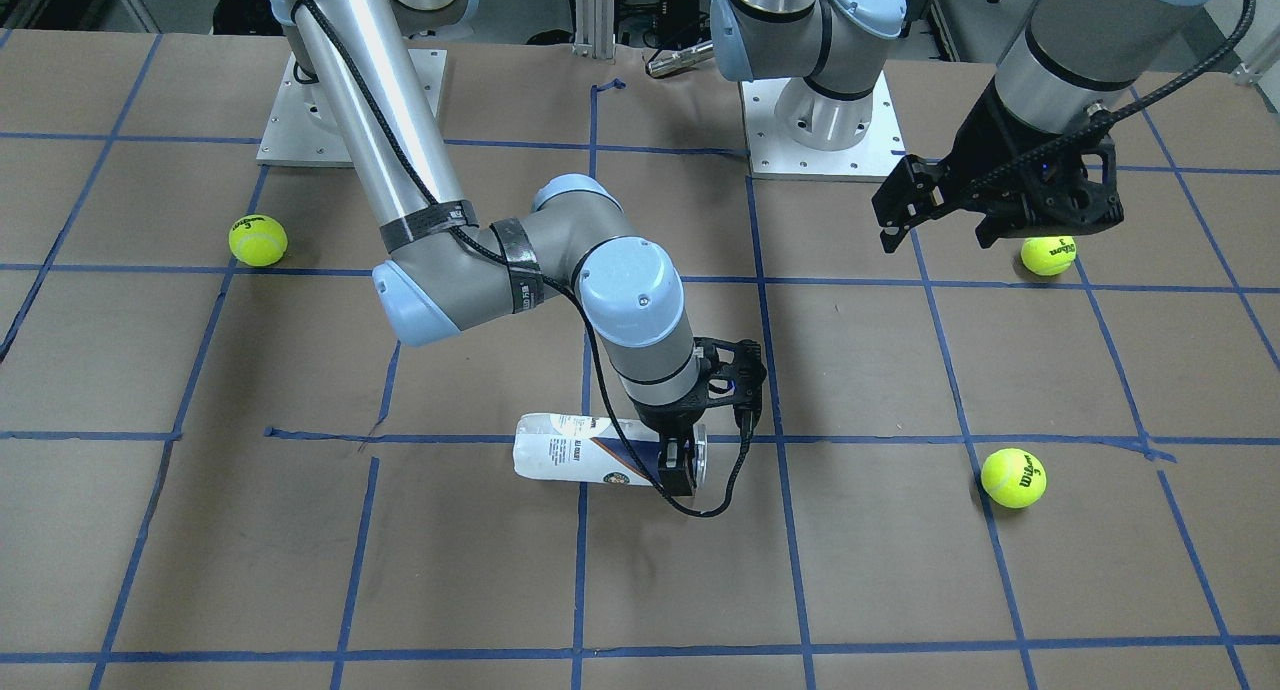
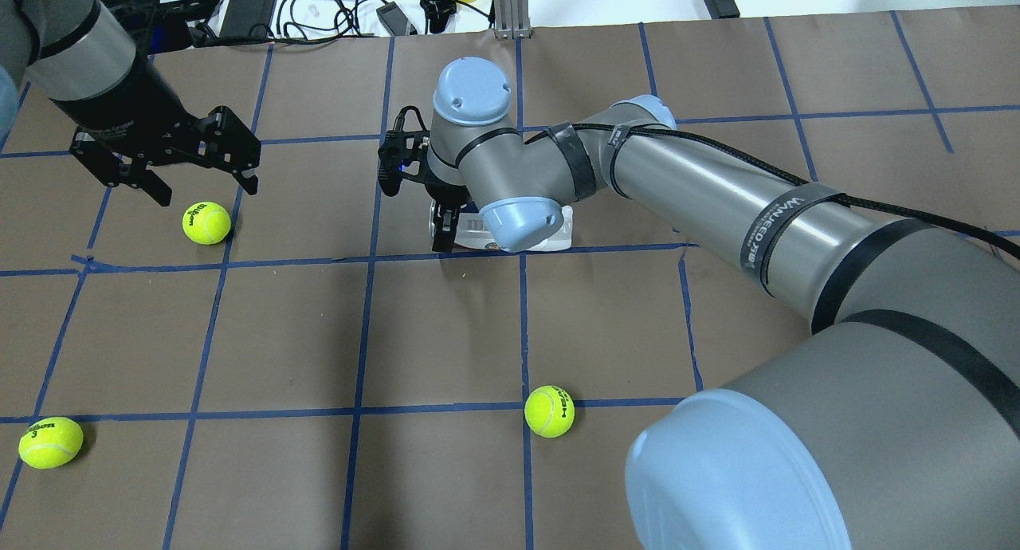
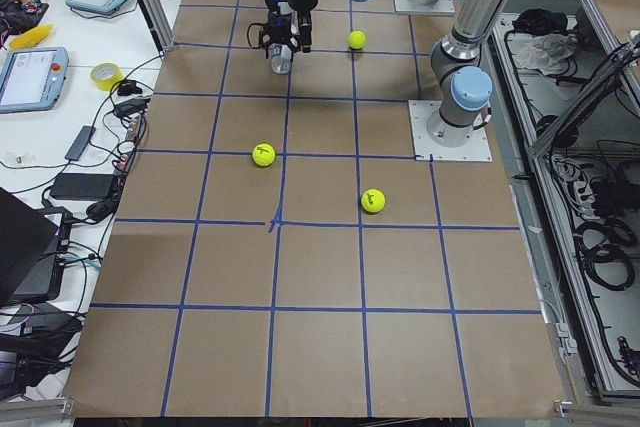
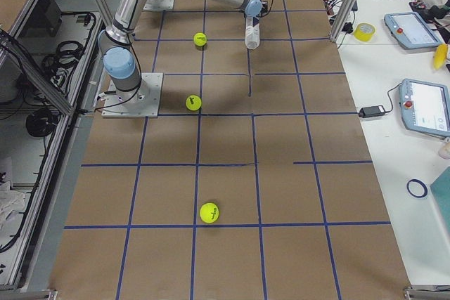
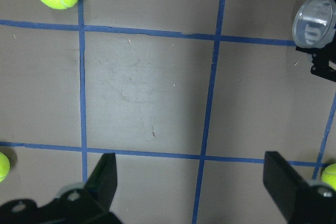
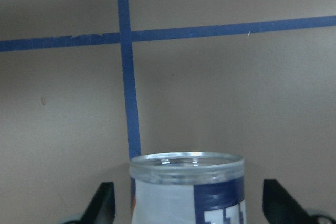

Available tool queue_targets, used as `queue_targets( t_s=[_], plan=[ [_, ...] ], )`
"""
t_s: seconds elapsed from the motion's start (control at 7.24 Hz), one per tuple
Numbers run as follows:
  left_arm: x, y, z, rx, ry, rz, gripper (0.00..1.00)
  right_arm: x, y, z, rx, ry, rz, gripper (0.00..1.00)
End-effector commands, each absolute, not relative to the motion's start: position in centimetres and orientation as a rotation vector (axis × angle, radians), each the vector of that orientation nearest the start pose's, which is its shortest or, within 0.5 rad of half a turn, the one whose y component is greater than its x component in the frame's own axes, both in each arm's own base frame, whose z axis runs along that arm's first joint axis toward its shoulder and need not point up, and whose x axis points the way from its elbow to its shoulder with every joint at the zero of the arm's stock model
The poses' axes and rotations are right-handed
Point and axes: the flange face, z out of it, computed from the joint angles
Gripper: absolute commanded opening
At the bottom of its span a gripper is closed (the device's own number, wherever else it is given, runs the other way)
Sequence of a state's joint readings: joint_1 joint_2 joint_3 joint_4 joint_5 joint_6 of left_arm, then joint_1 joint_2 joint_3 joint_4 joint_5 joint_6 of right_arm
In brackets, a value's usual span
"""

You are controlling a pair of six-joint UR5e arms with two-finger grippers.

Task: Lift up tennis ball bucket
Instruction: 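Lay the can on its side and open the right gripper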

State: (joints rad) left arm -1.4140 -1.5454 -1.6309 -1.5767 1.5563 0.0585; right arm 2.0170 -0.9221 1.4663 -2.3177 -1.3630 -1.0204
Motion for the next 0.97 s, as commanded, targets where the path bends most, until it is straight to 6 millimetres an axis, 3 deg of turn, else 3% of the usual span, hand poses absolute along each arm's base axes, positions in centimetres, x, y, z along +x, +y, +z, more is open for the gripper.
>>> queue_targets(
  t_s=[0.0, 0.14, 0.28, 0.41, 0.55, 0.69, 0.83],
  plan=[
    [-6.0, -49.6, 46.4, -0.158, 3.188, 0.072, 1.00, 43.2, -59.4, 28.0, -1.968, 2.259, -0.472, 1.00],
    [-6.0, -49.7, 46.2, -0.159, 3.188, 0.077, 1.00, 40.8, -59.6, 31.7, -1.914, 2.294, -0.424, 1.00],
    [-6.0, -49.9, 46.0, -0.161, 3.190, 0.084, 1.00, 36.2, -61.3, 34.4, -1.811, 2.383, -0.449, 1.00],
    [-6.1, -50.1, 45.7, -0.157, 3.190, 0.092, 1.00, 31.8, -61.6, 37.4, -1.706, 2.460, -0.419, 1.00],
    [-6.3, -50.5, 45.4, -0.152, 3.196, 0.084, 1.00, 28.0, -60.0, 42.0, -1.509, 2.576, -0.348, 1.00],
    [-7.0, -51.7, 44.8, -0.163, 3.283, 0.031, 1.00, 24.4, -57.6, 47.8, -1.364, 2.675, -0.371, 1.00],
    [-7.5, -53.0, 43.8, -0.176, 3.347, -0.001, 1.00, 21.0, -54.5, 52.6, -1.299, 2.737, -0.387, 1.00]
  ],
)
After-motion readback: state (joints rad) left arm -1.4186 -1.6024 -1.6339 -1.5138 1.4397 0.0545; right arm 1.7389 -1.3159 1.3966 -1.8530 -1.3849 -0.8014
